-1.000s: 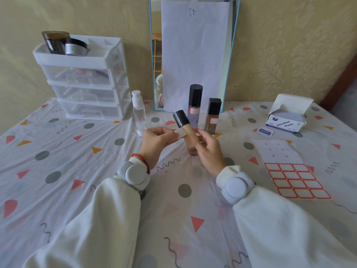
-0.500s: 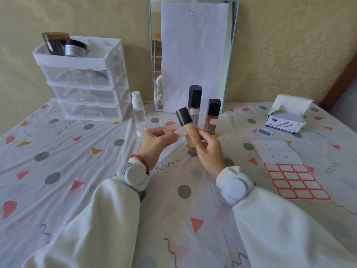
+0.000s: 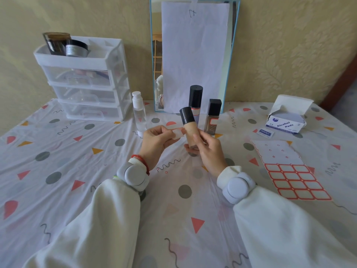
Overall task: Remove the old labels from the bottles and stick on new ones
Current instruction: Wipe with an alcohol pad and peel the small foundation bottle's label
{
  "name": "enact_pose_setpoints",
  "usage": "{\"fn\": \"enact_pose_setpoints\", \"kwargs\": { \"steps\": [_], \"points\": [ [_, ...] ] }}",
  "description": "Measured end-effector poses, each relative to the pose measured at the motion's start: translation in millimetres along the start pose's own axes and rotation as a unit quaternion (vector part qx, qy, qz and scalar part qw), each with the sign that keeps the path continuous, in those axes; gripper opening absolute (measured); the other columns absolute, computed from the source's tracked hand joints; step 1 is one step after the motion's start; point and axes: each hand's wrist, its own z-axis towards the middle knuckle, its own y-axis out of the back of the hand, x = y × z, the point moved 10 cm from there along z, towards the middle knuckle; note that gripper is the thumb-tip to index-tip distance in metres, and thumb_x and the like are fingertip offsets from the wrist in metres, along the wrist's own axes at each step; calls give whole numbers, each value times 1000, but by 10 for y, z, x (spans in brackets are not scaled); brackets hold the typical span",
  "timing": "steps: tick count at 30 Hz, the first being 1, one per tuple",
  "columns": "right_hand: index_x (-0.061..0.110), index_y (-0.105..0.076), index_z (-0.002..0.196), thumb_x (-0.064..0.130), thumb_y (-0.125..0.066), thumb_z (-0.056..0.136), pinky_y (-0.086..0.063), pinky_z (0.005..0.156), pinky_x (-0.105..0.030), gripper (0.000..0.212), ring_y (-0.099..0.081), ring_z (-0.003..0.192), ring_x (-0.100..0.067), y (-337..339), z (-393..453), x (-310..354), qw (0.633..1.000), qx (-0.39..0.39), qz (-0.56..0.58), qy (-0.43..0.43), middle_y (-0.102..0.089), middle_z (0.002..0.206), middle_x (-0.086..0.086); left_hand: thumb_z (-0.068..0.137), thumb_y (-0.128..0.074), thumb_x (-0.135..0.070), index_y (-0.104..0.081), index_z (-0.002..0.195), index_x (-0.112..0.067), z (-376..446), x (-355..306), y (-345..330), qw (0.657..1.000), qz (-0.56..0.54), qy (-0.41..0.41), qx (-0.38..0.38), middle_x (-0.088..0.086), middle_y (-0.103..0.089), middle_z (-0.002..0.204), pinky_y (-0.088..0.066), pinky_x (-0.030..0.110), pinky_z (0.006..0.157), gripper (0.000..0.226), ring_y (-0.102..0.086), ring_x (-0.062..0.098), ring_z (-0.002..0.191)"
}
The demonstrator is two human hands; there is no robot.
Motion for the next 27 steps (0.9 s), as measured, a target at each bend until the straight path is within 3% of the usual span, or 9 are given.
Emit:
{"fn": "enact_pose_setpoints", "kwargs": {
  "steps": [3,7,9,11,15,18,22,27],
  "points": [
    [9,-60,122,29,-58,95,-57,84,-41,34,-70,93,-21,-4,-2,6,1000,2,26,-6,-69,108,-9,84,-56,11,-52,49,-15,-4,-8,-2,1000,-17,0,8,24,-52,86,-44,52,99,43,-58,42,103],
    [14,-61,120,28,-71,85,-56,83,-24,39,-67,96,-10,34,14,28,1000,-7,15,1,-70,108,-2,72,-62,3,-51,48,-15,-27,-74,-60,997,-71,-6,42,11,-68,71,-56,29,79,32,-68,30,104],
    [11,-61,122,29,-73,82,-53,86,-23,45,-67,99,-10,38,25,34,1000,-6,9,1,-70,109,-2,72,-62,2,-53,46,-18,-38,-91,-58,996,-75,-11,46,11,-72,77,-56,26,77,34,-68,29,102],
    [12,-61,124,31,-72,84,-53,87,-23,46,-66,99,-8,20,50,39,1000,0,-10,2,-70,109,1,77,-59,8,-55,48,-17,-34,-111,-3,998,-51,-24,23,13,-73,83,-56,29,79,38,-69,28,100],
    [20,-62,113,31,-66,89,-53,87,-27,26,-65,96,-6,-82,145,32,999,23,-48,-1,-68,101,9,78,-58,13,-51,60,-6,-4,-133,175,998,-13,-38,-56,20,-71,100,-55,36,87,27,-69,26,99],
    [20,-58,117,28,-69,87,-50,88,-24,32,-64,99,-7,-207,230,18,998,35,-49,-11,-67,104,7,78,-60,12,-52,63,-5,-9,-148,271,994,17,-47,-99,10,-73,84,-57,24,75,24,-71,17,90],
    [22,-51,115,25,-71,85,-49,96,-34,36,-63,106,-16,-390,360,9,995,52,-78,-19,-64,114,0,80,-62,6,-57,75,-1,-12,-115,415,986,38,-44,-157,15,-69,82,-53,16,64,9,-68,6,69],
    [12,-49,120,22,-73,84,-49,99,-42,44,-63,110,-21,-534,500,17,995,62,-71,-33,-63,121,-6,80,-62,4,-52,65,-5,31,-82,451,986,48,-44,-154,-4,-72,74,-52,16,63,20,-69,6,71]
  ]
}}
